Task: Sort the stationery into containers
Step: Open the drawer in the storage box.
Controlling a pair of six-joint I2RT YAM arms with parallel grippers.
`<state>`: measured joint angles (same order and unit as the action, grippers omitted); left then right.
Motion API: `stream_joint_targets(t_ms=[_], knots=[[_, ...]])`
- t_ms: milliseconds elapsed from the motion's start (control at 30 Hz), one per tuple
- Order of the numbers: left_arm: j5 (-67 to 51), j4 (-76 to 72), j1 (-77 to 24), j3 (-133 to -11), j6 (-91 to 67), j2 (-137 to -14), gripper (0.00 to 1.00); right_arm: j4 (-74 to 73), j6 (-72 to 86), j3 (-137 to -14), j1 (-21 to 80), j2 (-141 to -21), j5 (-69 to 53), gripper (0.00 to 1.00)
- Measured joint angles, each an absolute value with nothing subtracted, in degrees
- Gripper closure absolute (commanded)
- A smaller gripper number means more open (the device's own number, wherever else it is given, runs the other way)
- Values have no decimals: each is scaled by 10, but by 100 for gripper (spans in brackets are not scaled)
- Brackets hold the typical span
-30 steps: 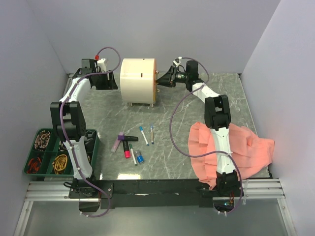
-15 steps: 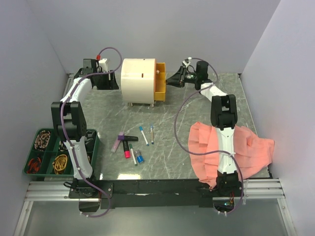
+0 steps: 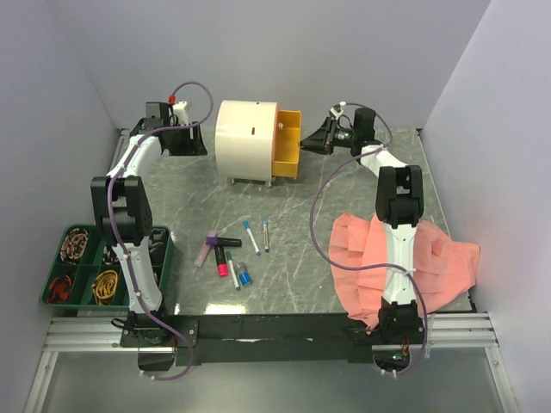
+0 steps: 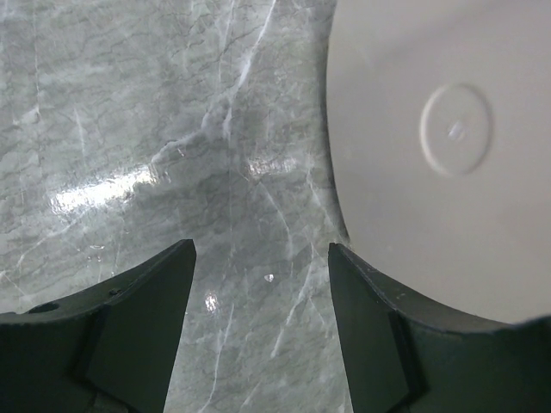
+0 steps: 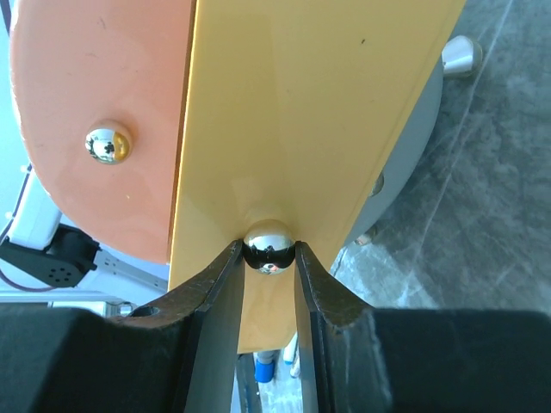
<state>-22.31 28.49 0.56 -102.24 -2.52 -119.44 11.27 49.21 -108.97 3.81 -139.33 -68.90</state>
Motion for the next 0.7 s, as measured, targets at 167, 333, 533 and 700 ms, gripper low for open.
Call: stream_joint_targets(t_ms=[167, 333, 533, 700], knots=[[-220, 285, 6, -1022, -25, -1197, 30, 100, 481, -1083, 29, -1391, -696, 79], [-217, 285, 6, -1022, -25, -1197, 30, 95, 477, -1083, 22, -1390, -699, 79], [-216, 284, 6, -1022, -26, -1198, 30, 96, 477, -1089, 24, -1390, -698, 79], [-216, 284, 6, -1022, -26, -1198, 30, 96, 480, -1095, 25, -1390, -695, 79]])
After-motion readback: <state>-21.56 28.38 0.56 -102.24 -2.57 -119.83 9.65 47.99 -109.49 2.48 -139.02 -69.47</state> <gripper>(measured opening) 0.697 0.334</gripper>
